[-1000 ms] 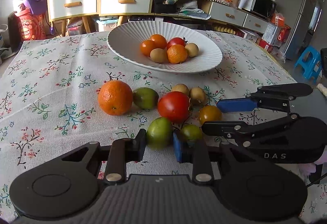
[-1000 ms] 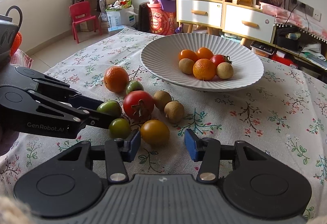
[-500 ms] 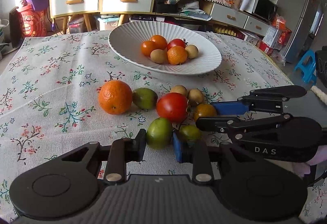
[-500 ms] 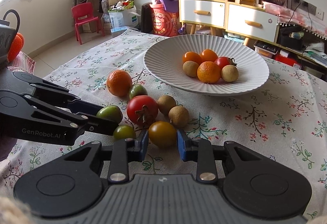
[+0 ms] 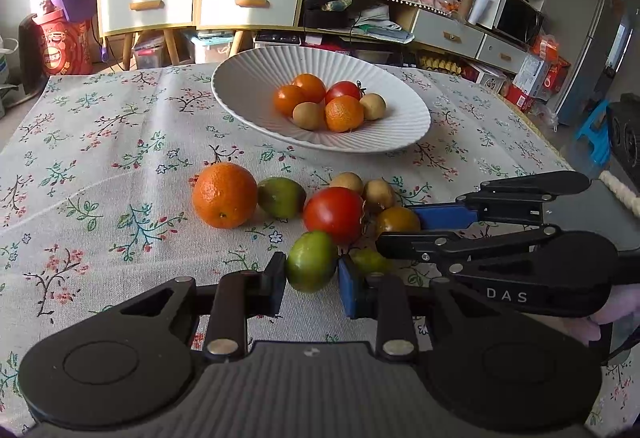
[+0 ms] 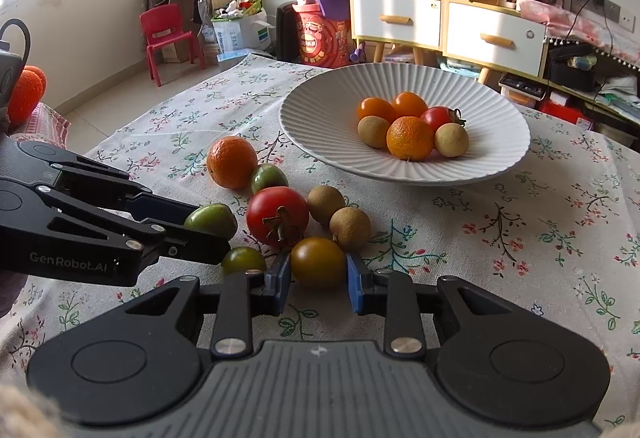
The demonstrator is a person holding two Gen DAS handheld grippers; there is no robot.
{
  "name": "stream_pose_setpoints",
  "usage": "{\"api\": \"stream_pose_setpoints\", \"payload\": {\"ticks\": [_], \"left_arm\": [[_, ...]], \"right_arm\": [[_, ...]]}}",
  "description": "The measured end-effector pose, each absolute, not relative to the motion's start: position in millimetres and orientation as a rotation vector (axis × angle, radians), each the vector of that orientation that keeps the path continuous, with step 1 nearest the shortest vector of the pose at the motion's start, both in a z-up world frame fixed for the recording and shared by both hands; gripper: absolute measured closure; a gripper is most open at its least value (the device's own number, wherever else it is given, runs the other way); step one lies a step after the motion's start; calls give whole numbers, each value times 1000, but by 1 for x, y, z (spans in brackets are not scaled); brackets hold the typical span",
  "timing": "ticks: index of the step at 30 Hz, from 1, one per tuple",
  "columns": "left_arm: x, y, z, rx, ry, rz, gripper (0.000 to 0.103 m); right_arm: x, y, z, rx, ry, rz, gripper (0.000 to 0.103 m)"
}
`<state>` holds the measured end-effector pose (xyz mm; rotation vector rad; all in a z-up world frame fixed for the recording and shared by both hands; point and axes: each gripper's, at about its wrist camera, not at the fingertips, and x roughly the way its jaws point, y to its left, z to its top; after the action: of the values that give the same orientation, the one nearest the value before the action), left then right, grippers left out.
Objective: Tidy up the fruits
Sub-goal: 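Grasp the green lime with the left tool while the right tool grasps an orange tomato, then carry the lime and orange tomato in both tools over the bowl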
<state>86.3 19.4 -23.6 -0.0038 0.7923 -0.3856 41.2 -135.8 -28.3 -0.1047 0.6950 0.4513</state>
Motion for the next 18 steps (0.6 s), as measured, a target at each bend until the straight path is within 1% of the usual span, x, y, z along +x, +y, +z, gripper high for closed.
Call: {"api": "stream_pose_setpoints", "payload": {"ticks": [18], "left_arm": [[92, 13, 4, -22, 713, -392, 75]], "right_arm": [[45, -154, 2, -37, 614, 408, 77]]}}
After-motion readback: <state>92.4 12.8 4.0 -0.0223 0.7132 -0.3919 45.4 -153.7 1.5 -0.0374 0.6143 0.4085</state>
